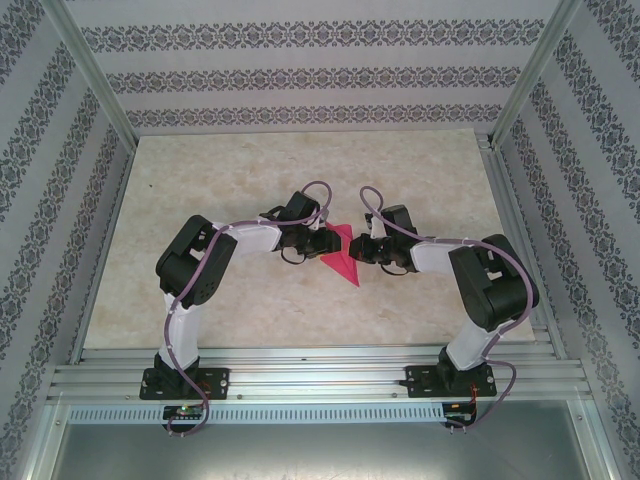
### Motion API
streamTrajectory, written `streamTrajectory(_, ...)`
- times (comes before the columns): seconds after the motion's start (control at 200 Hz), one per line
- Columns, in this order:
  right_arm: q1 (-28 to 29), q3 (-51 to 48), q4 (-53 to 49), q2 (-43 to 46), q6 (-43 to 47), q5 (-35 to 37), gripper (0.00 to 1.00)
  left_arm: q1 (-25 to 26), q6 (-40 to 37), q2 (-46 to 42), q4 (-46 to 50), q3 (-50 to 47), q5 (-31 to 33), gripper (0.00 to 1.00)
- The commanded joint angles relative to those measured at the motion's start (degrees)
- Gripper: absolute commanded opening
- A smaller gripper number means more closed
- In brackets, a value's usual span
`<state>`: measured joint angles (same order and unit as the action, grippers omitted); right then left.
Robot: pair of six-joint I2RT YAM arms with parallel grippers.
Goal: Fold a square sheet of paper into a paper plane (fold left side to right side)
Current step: Fourth fold the wing at the center of the table.
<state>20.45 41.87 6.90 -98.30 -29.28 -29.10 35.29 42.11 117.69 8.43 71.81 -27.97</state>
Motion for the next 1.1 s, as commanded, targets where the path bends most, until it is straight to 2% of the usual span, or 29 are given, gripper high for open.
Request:
streamTrajectory(0.0, -1.18, 0.96, 1.18, -1.02, 1.03, -1.01, 0.02, 1.24, -1.77, 4.48, 2.58, -0.71, 2.60, 0.41)
streamTrajectory(0.555, -1.78, 0.60, 1.77, -3.21, 0.78, -2.53, 0.03, 1.19, -1.77, 4.56, 2.70, -0.61, 2.57, 0.42)
streamTrajectory(0.769, -1.73, -0.31, 1.05, -3.91, 0.89, -1.02, 0.03, 1.26, -1.85, 4.30, 2.74, -0.53, 2.30, 0.41)
streamTrajectory(1.094, -1.73, 1.24, -2.46, -5.80, 1.67, 0.76, 0.03, 1.21, -3.75, -1.53, 6.33, 2.13, 1.40, 0.42)
